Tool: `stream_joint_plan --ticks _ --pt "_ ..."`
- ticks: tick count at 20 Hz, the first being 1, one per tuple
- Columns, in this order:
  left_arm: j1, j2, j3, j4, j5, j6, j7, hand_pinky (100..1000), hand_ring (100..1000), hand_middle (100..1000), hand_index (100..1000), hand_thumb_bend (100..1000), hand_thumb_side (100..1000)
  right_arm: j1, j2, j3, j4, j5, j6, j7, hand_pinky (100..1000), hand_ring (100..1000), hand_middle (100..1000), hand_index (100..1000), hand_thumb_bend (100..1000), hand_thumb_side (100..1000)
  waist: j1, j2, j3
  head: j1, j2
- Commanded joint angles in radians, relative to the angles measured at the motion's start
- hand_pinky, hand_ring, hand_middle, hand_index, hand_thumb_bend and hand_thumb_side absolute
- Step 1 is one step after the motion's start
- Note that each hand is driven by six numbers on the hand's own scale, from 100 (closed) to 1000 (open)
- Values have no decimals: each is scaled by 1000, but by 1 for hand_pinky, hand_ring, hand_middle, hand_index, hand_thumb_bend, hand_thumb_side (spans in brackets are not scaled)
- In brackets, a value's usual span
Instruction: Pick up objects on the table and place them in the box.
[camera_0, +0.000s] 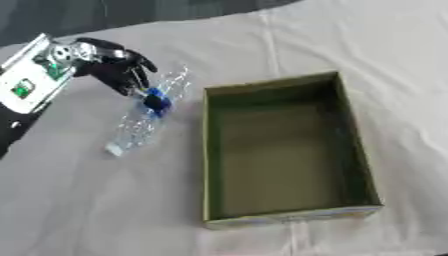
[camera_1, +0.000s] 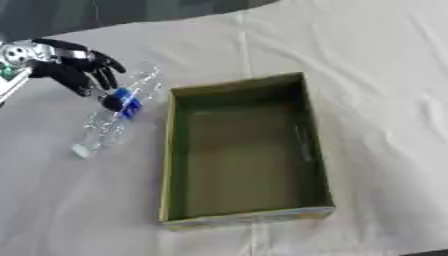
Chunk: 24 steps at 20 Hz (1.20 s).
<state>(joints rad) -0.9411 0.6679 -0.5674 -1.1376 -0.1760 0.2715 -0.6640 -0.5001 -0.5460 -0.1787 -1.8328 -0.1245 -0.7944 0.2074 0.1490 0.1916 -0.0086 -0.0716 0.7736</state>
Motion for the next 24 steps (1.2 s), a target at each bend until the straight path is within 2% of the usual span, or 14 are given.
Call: stream_joint_plan --ticks 1,8,24 --pt "-16 11 19 4 -3 -12 -6 661 790 709 949 1000 535 -19 -20 1 -10 -19 8 7 696 782 898 750 379 1000 -5 -13 -1 -10 -4" --pt "-5 11 17 9 -2 -20 -18 661 790 710 949 1000 536 -27 -22 3 -12 -55 20 32 696 782 900 753 384 1000 -3 -7 -9 -10 -4" --pt "19 -5 6 26 -4 -38 -41 662 788 721 948 1000 549 -37 -25 3 -7 -79 18 63 697 782 902 754 386 1000 4 4 -21 -10 -9"
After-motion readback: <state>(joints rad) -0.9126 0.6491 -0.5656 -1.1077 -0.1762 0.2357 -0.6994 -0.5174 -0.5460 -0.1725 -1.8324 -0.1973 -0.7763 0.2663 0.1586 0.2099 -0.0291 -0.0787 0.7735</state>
